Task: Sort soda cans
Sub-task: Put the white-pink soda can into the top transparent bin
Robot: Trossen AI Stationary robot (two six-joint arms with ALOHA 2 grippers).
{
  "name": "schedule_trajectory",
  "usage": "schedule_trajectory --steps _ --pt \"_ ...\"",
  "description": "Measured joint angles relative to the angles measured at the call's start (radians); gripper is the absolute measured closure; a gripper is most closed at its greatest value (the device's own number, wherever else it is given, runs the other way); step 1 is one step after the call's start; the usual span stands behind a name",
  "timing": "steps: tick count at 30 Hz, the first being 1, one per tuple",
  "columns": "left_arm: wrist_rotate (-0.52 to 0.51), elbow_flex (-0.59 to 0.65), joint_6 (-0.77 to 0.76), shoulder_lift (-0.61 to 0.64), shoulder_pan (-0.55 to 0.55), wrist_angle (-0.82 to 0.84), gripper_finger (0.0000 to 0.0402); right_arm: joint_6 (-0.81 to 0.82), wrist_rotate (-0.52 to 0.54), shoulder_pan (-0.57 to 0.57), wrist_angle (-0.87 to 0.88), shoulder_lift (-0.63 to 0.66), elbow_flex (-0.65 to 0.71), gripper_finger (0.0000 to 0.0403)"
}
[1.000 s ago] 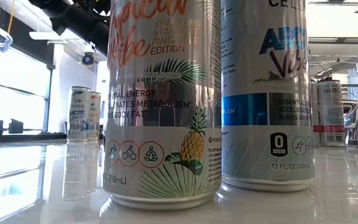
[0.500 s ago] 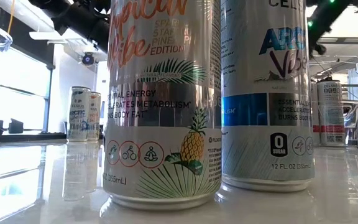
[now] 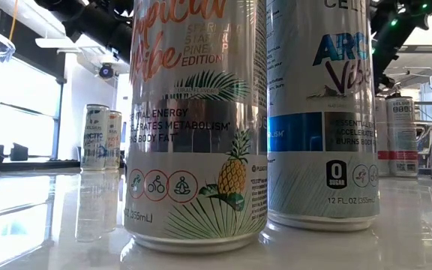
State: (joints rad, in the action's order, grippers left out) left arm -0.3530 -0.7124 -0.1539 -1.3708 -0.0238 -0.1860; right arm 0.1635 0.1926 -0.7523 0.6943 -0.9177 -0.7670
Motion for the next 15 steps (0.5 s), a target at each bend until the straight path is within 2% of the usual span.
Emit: schedule_trajectory --steps 15 --pt "0.000 0.000 -0.002 0.000 0.000 0.001 0.0060 -0.018 0.017 -0.001 0.039 -0.086 -0.003 0.0168"
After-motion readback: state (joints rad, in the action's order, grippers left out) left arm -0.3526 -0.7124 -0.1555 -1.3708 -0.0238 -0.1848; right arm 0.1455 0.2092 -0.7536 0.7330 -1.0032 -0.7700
